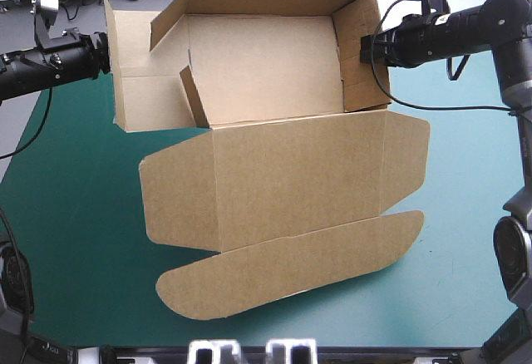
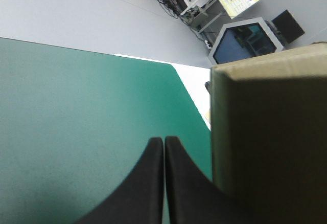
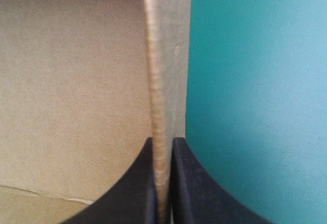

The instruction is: Fold the box

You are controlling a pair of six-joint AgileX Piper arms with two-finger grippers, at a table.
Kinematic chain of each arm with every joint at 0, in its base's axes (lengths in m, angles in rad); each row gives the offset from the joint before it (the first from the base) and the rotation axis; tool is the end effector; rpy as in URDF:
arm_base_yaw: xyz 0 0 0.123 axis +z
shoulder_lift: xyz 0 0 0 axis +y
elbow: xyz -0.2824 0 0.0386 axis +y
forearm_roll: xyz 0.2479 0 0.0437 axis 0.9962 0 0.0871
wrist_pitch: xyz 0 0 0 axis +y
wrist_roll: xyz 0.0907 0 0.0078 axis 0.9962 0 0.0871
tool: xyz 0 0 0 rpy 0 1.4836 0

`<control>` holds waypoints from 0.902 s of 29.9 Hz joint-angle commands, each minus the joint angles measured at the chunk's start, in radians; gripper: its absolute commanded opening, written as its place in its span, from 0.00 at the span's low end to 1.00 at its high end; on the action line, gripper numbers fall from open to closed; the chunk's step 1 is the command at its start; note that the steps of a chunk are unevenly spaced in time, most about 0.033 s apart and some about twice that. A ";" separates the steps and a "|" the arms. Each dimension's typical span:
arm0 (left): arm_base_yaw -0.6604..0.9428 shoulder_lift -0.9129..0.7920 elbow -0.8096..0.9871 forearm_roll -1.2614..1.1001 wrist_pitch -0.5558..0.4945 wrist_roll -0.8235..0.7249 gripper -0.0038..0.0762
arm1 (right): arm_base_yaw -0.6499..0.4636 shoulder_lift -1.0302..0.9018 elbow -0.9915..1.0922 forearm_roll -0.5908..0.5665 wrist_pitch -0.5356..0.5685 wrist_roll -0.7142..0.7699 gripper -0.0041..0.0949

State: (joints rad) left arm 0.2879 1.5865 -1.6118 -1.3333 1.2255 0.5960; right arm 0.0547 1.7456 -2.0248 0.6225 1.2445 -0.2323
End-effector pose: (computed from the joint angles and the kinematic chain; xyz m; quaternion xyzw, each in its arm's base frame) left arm 0.3329 0.0117 0.4381 0.0465 0.7674 -0.4789 0.4239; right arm 0.3623 0.0702 0.4497 -0.1341 0.8853 0.2763 0.3490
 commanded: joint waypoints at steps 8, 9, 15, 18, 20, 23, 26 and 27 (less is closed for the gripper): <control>-0.110 -0.080 -0.033 -0.050 0.062 -0.001 0.04 | 0.091 -0.030 -0.033 -0.135 -0.048 0.075 0.03; -0.112 -0.086 -0.033 -0.035 0.062 -0.001 0.04 | 0.093 -0.030 -0.033 -0.142 -0.052 0.078 0.03; -0.112 -0.113 -0.033 0.065 0.062 -0.029 0.04 | 0.093 -0.030 -0.033 -0.131 -0.072 0.085 0.03; -0.112 -0.123 -0.033 0.089 0.062 -0.041 0.04 | 0.093 -0.028 -0.033 -0.129 -0.073 0.085 0.03; -0.112 -0.130 -0.033 0.091 0.062 -0.056 0.04 | 0.093 -0.028 -0.033 -0.117 -0.077 0.085 0.03; -0.112 -0.130 -0.033 0.093 0.062 -0.070 0.04 | 0.097 -0.028 -0.033 -0.100 -0.100 0.085 0.03; -0.132 -0.130 -0.033 0.107 0.062 -0.087 0.04 | 0.104 -0.025 -0.033 -0.095 -0.127 0.085 0.03; -0.142 -0.130 -0.033 0.110 0.062 -0.087 0.04 | 0.107 -0.023 -0.033 -0.095 -0.134 0.085 0.03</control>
State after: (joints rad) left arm 0.1699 1.4961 -1.6118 -1.1622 1.2342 0.5256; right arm 0.1536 1.7635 -2.0254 0.4585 1.1868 -0.1539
